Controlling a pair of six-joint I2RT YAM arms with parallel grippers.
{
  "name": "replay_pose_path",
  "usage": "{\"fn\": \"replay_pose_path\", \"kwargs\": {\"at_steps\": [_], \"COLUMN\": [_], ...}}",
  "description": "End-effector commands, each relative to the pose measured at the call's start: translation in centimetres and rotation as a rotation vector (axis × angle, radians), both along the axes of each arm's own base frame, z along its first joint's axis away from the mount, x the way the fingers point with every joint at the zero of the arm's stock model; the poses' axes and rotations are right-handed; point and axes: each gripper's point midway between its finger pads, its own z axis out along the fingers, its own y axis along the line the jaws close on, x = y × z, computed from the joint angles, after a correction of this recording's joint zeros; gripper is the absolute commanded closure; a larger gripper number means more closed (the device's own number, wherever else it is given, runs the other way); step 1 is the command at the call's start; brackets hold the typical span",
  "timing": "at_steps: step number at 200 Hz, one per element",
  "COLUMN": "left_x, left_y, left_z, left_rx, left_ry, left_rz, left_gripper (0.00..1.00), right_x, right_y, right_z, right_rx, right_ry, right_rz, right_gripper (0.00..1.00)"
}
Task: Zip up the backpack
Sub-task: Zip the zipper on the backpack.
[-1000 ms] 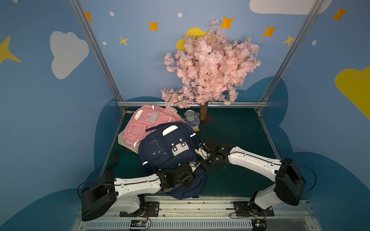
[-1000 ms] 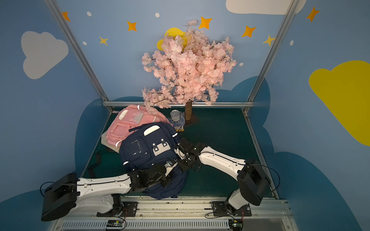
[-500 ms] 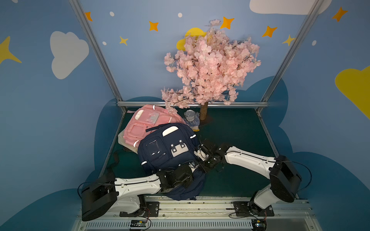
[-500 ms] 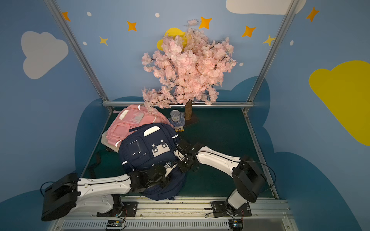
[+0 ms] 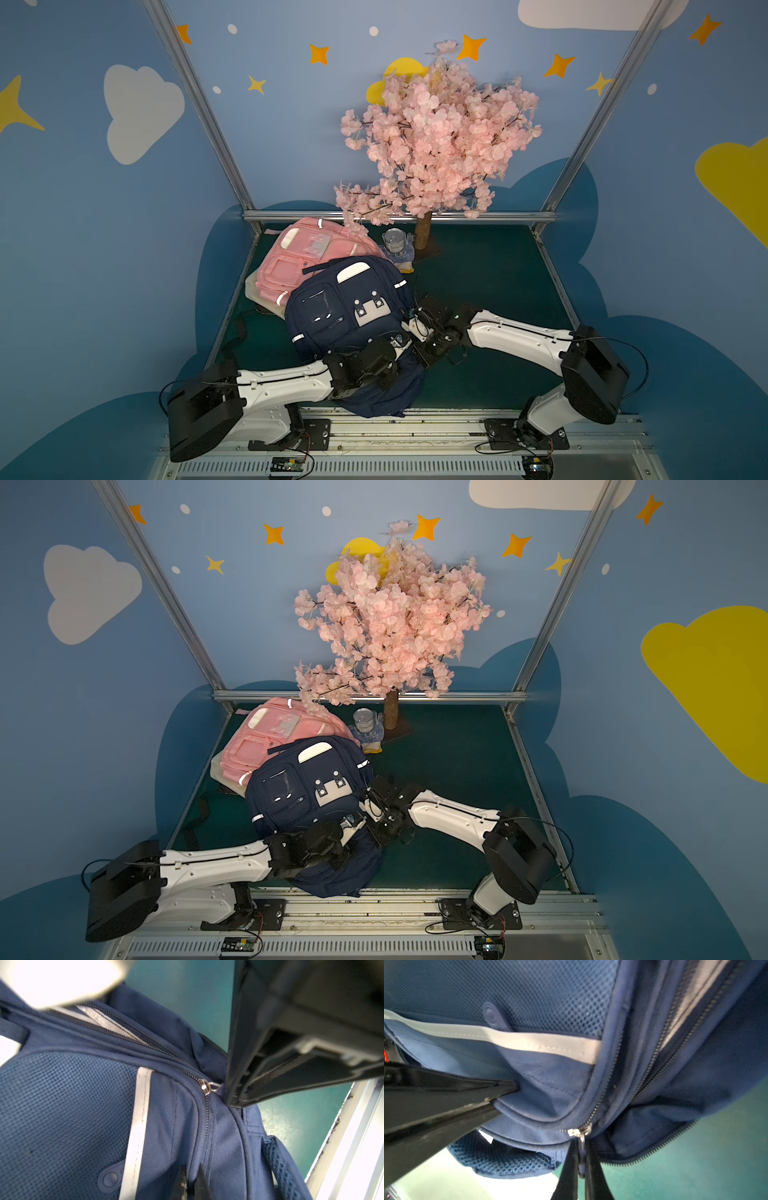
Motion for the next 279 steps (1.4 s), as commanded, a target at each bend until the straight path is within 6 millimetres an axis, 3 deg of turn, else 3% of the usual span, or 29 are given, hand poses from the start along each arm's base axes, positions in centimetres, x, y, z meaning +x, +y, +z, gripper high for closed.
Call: {"fn": "replay_pose_path", "kwargs": {"at_steps": [1,49,88,138,204,241,279], "left_x": [0.7,-0.7,-2.4,-4.0,-5.1,-5.1,-4.3], "left_y": [1.7,0.8,-1.0,-2.7,-5.7,-6.0,-5.6], "left_z": [-0.6,-0.6,-0.3,0.0,0.2,-0.2,-0.3], "left_rx": [0.042,0.024,0.022,0.021,0.014,0.019,0.040], "left_ry": [-0.017,0.019,0.022,0.030,0.033,0.035,0.012], "left_rz": [0.044,-0.024,-0.117,-0.201,-0.296,-0.302,-0.258], "left_gripper": [0.97,0.97,0.97,0.97,0.98,0.97,0.97], "right_x": [-1.5,5.4,9.3,13.9,16.0,17.6,17.4], "right_y": [-4.9,-7.4,-4.8,-4.6,1.2,0.6,0.8], "right_z": [-2.4,0.5,1.5,3.8,5.2,6.4,6.8], "right_rx": [-0.226,-0.259,-0.237,-0.316,-0.181,-0.174,-0.127], "right_ry": [0.076,-0.073,-0.113,-0.244,-0.254,-0.286,-0.277], "right_rz": [-0.056,-0.232,-0.171,-0.124,-0.057,-0.167,-0.212], "right_gripper": [1.00,1.00,1.00,1.00,1.00,1.00,1.00]}}
